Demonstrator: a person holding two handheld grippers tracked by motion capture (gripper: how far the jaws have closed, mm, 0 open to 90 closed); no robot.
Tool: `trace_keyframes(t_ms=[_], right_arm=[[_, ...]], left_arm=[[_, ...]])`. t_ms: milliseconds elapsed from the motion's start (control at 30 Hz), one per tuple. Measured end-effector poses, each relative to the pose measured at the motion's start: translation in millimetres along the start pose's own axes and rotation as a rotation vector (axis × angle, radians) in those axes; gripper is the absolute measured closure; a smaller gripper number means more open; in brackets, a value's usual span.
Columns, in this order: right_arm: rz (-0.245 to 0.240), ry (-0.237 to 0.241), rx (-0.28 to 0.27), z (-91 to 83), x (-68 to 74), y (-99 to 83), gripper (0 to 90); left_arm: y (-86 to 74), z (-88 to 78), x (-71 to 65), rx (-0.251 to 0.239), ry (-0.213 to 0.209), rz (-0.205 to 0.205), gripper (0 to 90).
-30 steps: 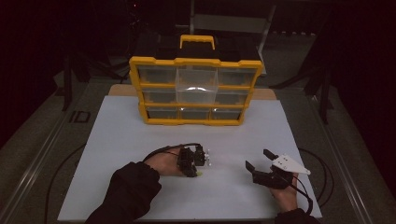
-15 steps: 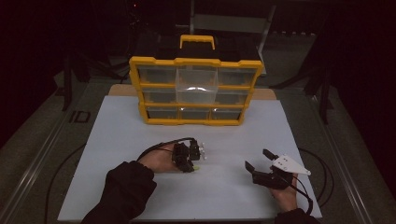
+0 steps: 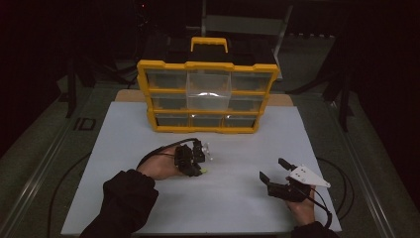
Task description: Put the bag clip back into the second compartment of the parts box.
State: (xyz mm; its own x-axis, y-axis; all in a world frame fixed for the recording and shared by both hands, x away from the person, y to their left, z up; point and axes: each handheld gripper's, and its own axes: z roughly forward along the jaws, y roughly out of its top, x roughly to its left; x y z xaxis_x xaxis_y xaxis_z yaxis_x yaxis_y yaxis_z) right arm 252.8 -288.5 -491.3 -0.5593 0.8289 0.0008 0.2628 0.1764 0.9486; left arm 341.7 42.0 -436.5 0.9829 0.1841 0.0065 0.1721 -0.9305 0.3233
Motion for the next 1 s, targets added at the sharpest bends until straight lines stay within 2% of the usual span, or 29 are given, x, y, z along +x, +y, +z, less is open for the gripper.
trace_keyframes(t_ms=[167,300,1000], right_arm=[[0.001,0.0,-0.015,-1.6,0.3,0.9,11.9],[-0.003,-0.004,-0.022,-2.3,0.9,1.7,10.5],[-0.005,-0.007,-0.025,-1.9,2.4,2.3,9.7]], left_arm=[[-0.5,-12.3,3.0,-0.024,0.012,-0.007,80.6],[-1.1,-19.5,4.7,-0.023,0.025,-0.01,80.6],[-4.2,-46.2,14.4,-0.034,0.022,-0.022,80.5]])
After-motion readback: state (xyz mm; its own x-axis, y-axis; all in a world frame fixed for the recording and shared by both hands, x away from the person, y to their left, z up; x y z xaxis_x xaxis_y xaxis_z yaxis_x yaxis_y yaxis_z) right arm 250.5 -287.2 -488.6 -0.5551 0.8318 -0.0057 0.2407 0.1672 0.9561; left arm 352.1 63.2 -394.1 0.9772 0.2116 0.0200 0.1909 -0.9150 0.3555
